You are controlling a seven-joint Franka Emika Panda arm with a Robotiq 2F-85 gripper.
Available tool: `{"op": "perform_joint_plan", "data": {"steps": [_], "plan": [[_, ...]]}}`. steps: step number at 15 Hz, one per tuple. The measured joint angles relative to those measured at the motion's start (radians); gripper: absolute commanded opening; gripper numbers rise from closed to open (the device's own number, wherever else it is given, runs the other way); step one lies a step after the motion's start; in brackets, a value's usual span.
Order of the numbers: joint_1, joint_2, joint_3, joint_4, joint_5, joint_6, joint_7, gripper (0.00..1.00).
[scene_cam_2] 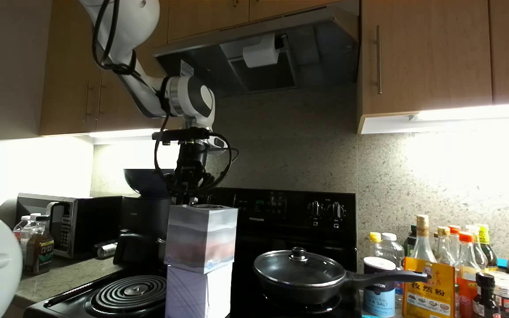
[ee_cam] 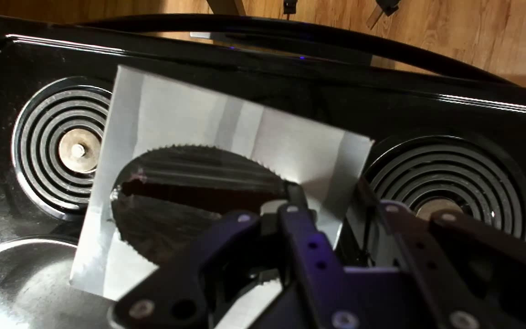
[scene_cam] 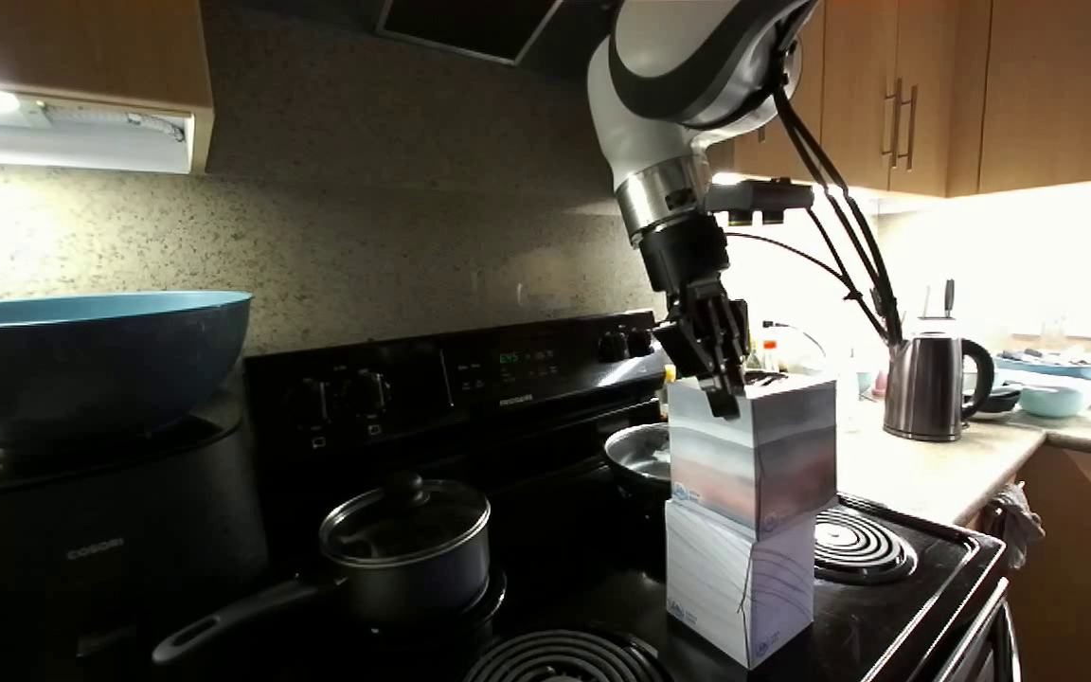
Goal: Put the tissue dispenser over the other
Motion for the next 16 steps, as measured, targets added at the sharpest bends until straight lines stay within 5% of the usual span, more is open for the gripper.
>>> {"op": "perform_joint_plan", "data": {"steps": [1,2,4,11,16], "plan": [[0.0,0.0,0.0,0.0,0.0,-0.001,-0.004,0.09],[0.0,0.0,0.0,0.0,0.0,-0.002,-0.007,0.52],[0.0,0.0,0.0,0.0,0.0,-0.002,-0.008,0.54],[0.0,0.003,0.0,0.0,0.0,-0.002,-0.008,0.97],[0.0,0.005,0.002,0.0,0.0,-0.003,-0.008,1.0]]}}
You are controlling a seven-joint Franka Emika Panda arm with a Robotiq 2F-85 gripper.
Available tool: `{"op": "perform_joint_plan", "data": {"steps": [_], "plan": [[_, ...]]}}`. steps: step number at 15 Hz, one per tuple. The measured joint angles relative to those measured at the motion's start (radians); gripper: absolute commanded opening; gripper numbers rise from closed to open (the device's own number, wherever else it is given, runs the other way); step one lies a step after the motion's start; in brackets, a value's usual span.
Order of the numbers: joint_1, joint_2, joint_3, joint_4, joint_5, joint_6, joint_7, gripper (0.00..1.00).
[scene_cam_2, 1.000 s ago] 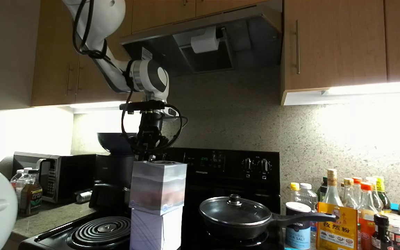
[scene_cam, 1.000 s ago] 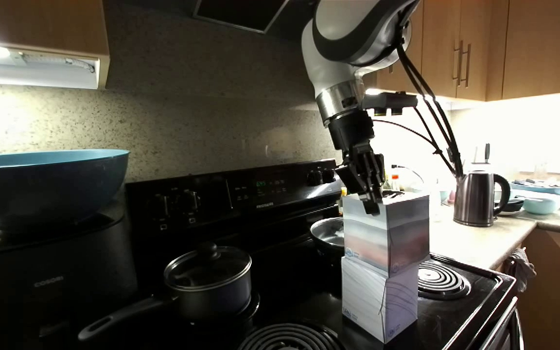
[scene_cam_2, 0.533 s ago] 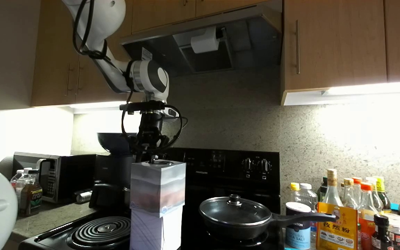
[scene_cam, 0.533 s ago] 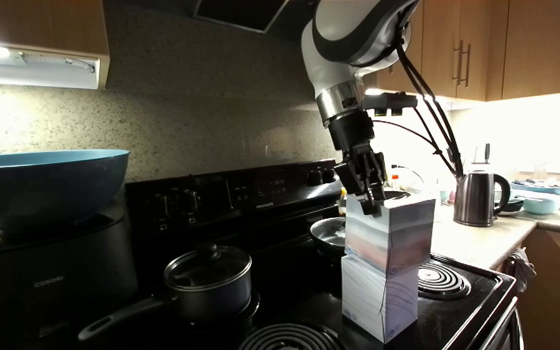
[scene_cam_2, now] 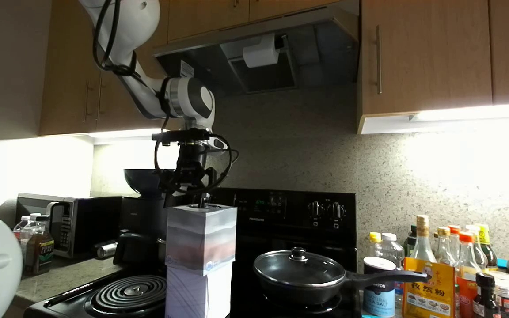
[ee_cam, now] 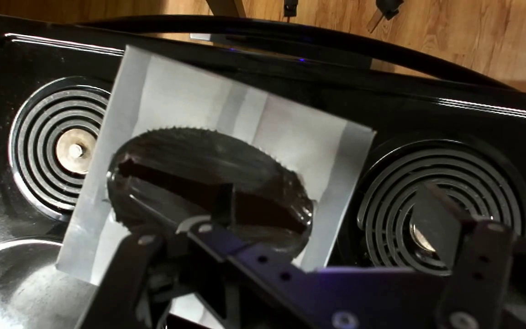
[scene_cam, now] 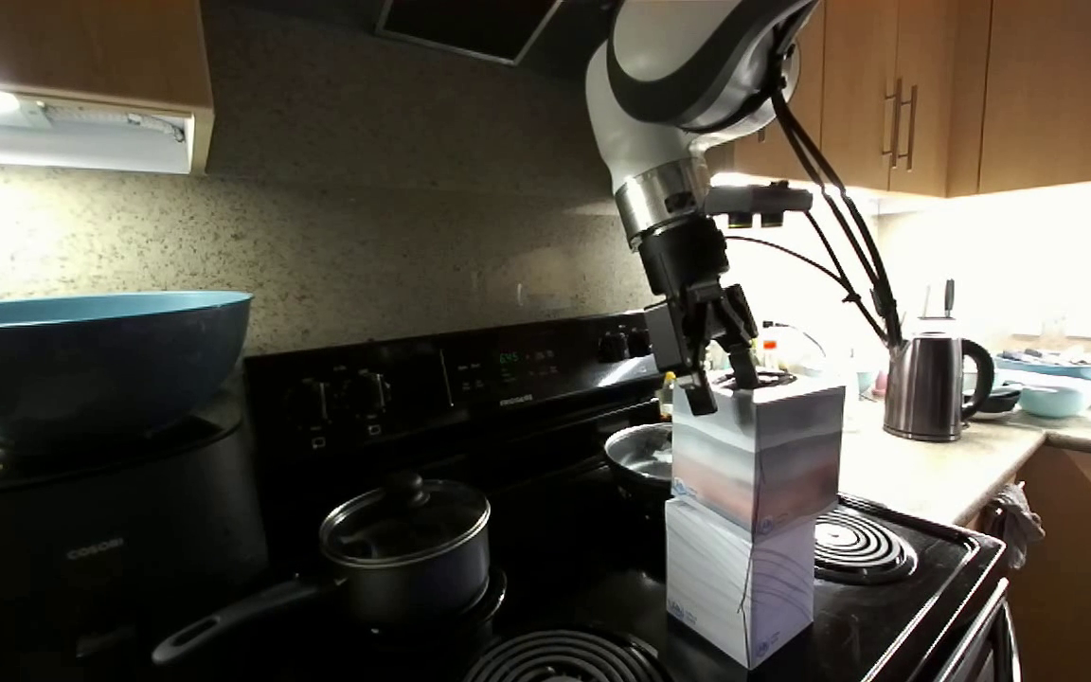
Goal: Put the tissue dispenser over the other
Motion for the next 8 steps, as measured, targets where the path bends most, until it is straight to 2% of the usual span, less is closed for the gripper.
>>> {"op": "perform_joint_plan", "data": {"steps": [3,8], "plan": [[0.0,-0.001,0.01,0.011,-0.019,0.0,0.0,1.0],[0.019,-0.011,0.062,0.077,-0.132,0.001,0.001,1.0]]}}
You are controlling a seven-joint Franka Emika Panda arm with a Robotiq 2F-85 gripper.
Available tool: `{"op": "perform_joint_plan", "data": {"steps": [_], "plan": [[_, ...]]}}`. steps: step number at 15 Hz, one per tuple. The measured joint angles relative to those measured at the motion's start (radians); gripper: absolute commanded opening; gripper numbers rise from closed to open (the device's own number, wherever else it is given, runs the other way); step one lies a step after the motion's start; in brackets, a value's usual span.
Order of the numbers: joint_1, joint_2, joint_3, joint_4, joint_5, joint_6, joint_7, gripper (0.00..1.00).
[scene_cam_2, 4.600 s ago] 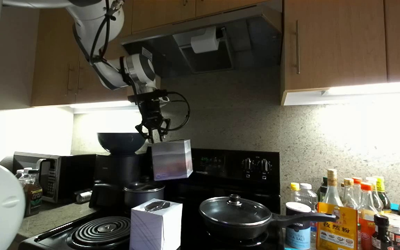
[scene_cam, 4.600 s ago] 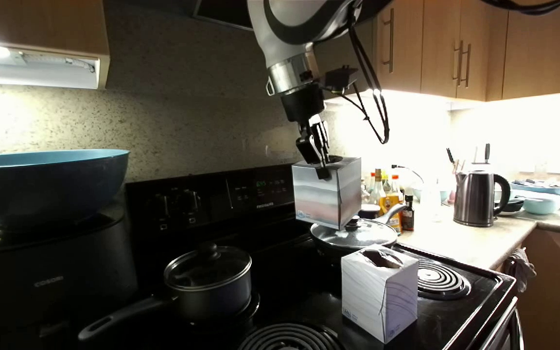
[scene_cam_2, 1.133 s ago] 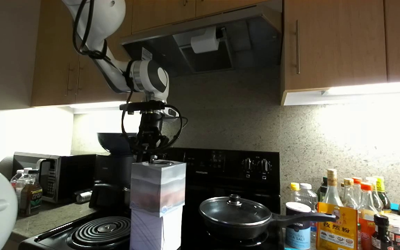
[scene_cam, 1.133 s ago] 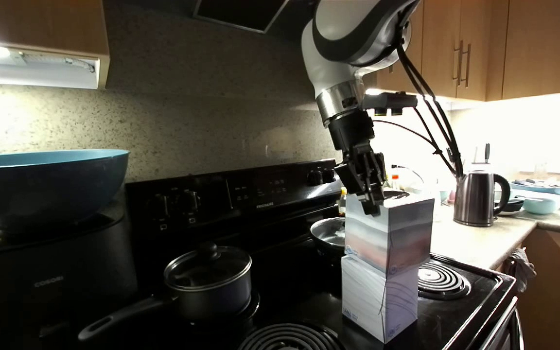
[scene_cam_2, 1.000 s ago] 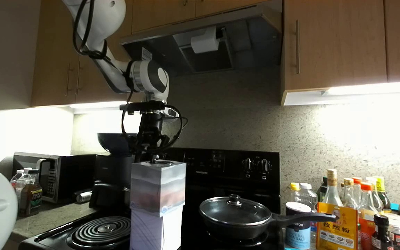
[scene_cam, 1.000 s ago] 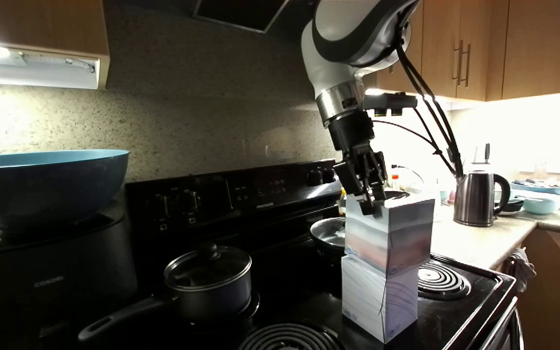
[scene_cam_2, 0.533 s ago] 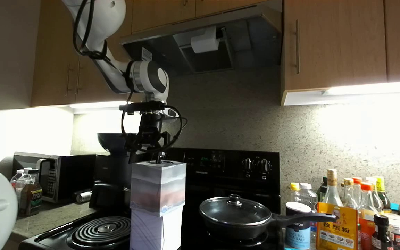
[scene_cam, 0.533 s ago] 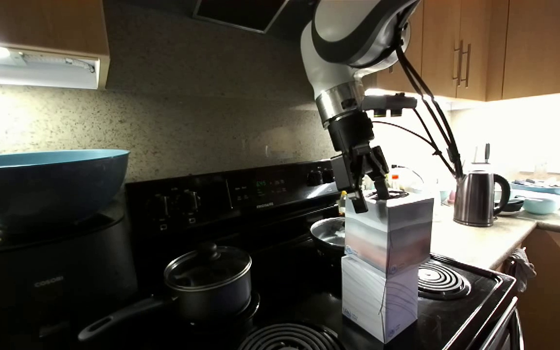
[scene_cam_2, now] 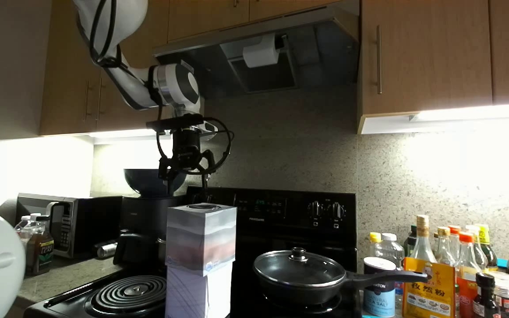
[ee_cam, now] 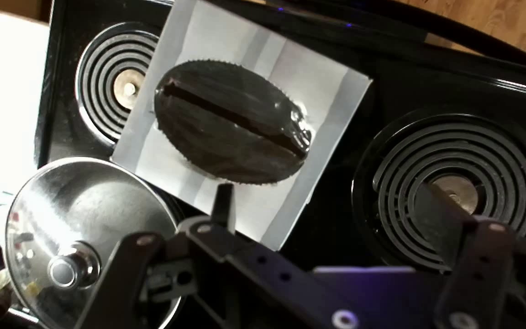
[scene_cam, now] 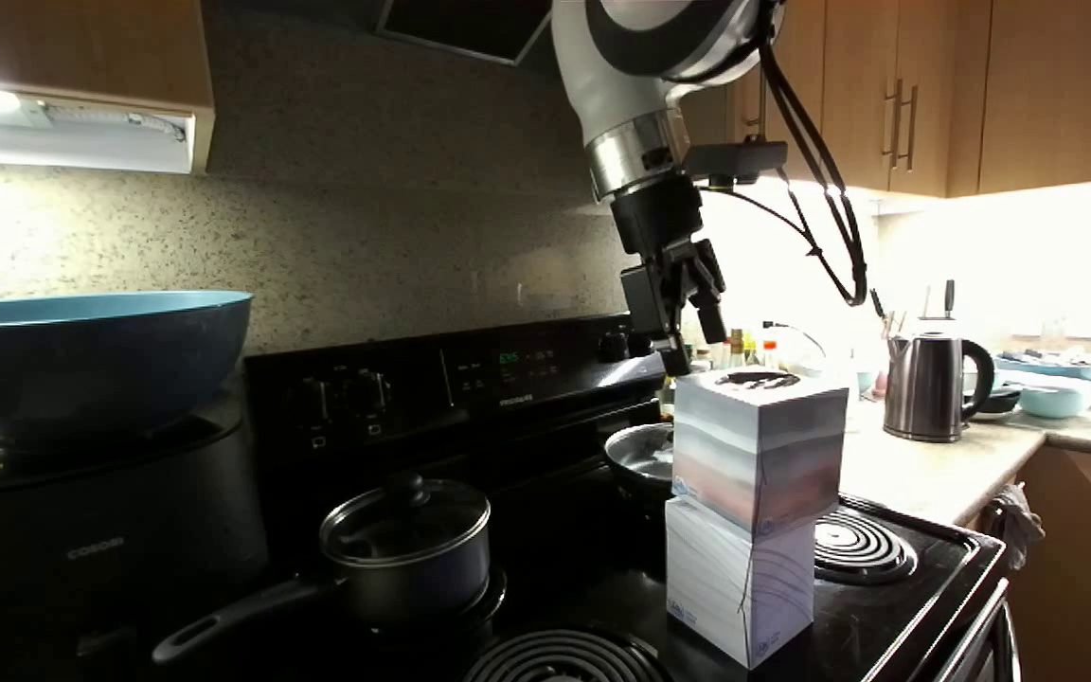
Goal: Put the tissue dispenser over the other
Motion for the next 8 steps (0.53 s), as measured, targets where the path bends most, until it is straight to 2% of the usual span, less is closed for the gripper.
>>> {"op": "perform_joint_plan", "data": {"steps": [4,8], "plan": [[0.017,-0.009,0.03,0.043,-0.063,0.005,0.001,1.0],[0.022,-0.021,0.048,0.059,-0.077,0.048,0.005,1.0]]}}
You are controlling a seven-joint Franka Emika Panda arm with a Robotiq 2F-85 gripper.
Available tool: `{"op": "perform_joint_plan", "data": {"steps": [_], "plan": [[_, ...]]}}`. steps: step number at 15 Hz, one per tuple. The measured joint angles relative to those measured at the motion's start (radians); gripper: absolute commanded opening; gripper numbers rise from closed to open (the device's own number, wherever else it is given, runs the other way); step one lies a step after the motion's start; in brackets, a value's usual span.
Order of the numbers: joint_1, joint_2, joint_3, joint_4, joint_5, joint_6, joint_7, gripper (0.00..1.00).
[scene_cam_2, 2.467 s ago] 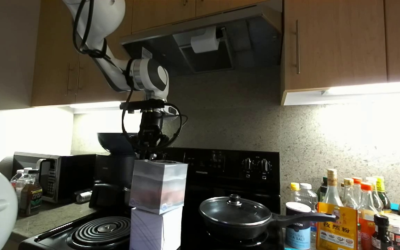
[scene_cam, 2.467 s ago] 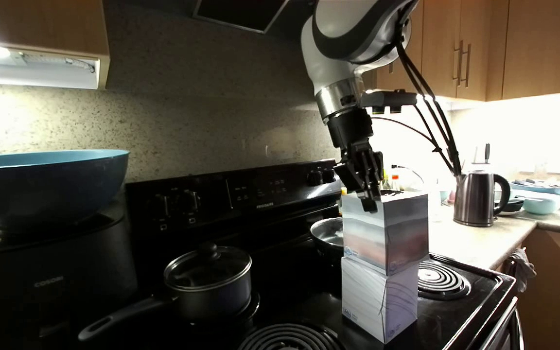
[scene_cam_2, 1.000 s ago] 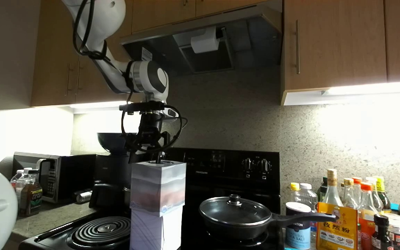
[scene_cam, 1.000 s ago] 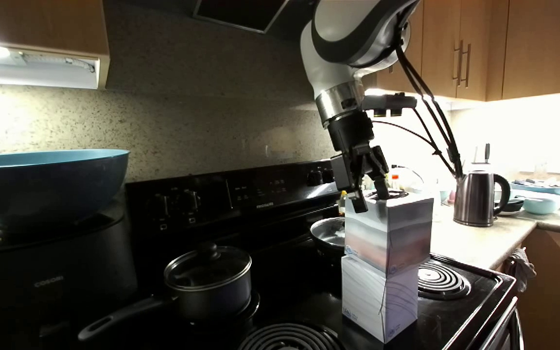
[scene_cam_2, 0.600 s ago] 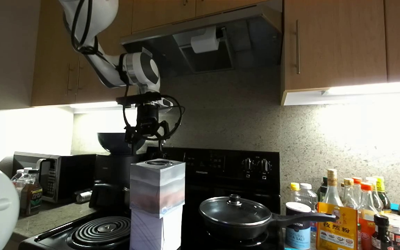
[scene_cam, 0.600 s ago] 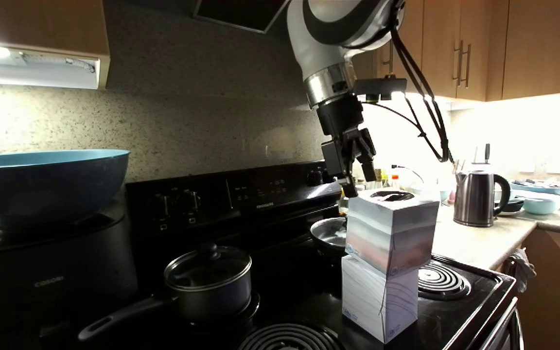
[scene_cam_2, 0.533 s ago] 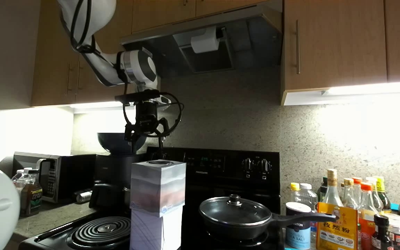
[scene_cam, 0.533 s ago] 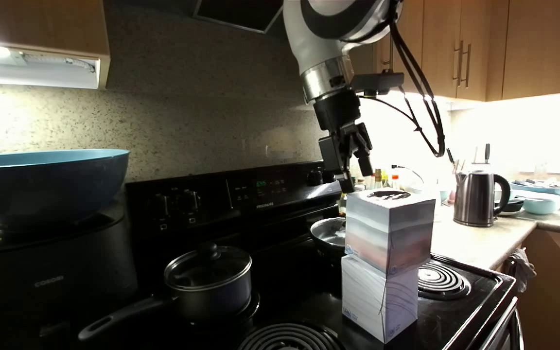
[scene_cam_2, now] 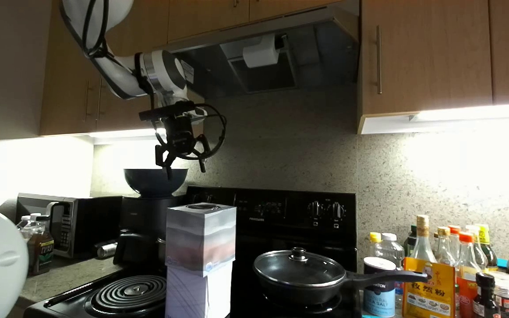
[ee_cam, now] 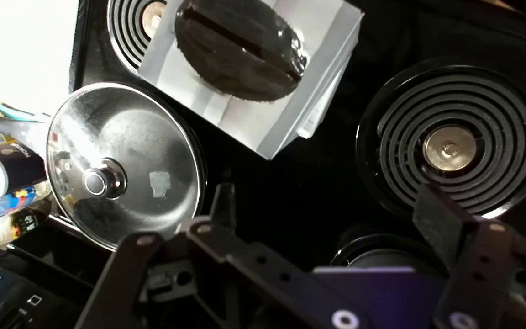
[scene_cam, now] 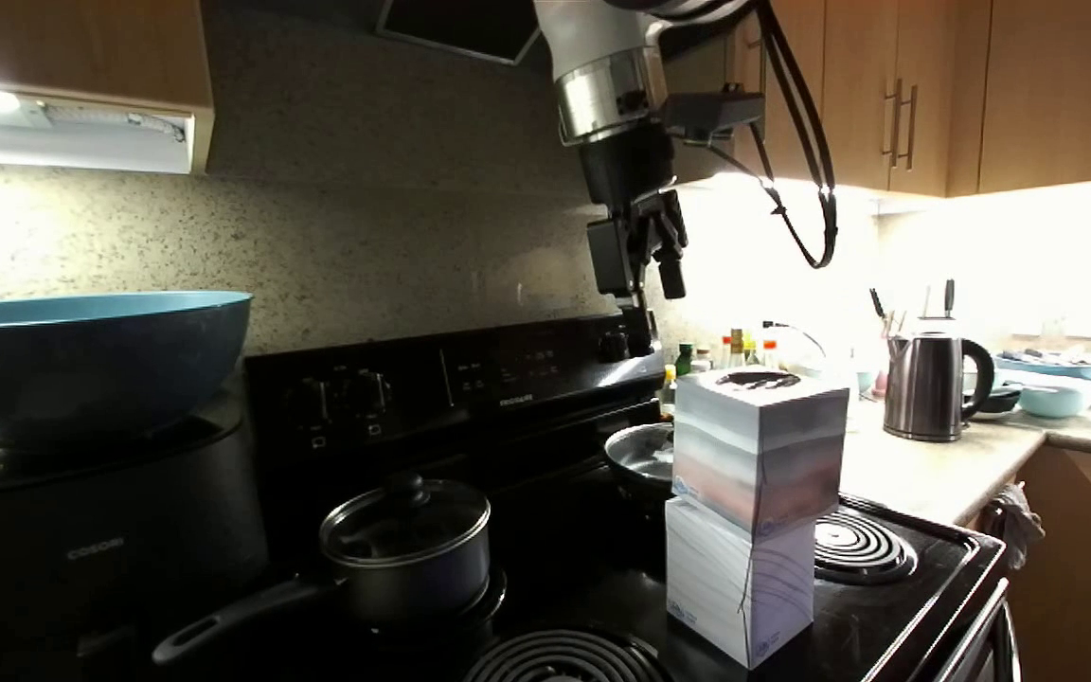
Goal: Put the tissue dispenser over the other
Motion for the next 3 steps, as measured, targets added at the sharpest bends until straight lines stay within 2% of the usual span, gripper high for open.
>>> {"op": "perform_joint_plan", "data": {"steps": [3], "plan": [[0.0,-0.002,0.003,0.0,0.0,0.004,0.0,1.0]]}}
